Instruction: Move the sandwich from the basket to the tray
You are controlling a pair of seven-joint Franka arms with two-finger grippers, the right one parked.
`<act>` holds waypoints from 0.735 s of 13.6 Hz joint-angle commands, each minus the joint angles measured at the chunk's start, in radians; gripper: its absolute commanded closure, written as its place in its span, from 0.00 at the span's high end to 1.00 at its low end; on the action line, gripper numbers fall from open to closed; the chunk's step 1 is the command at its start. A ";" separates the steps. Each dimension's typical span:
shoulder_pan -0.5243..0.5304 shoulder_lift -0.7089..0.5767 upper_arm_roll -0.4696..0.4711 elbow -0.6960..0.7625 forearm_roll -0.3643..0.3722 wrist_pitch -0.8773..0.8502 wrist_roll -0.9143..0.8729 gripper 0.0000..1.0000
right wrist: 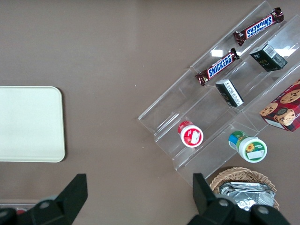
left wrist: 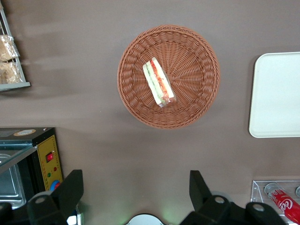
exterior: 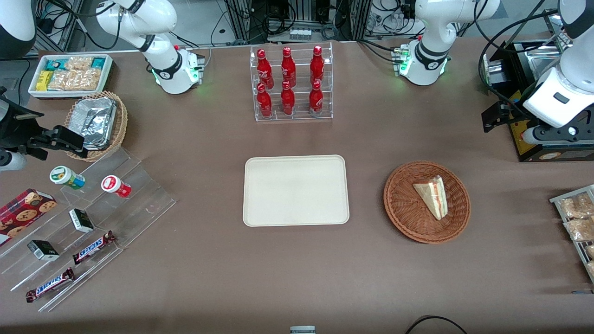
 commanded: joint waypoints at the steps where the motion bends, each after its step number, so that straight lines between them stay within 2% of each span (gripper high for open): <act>1: 0.007 0.001 -0.004 0.019 -0.013 -0.029 -0.010 1.00; 8: 0.007 0.002 -0.001 -0.035 0.009 -0.005 0.002 1.00; 10: 0.007 -0.001 0.002 -0.083 0.010 0.063 -0.002 1.00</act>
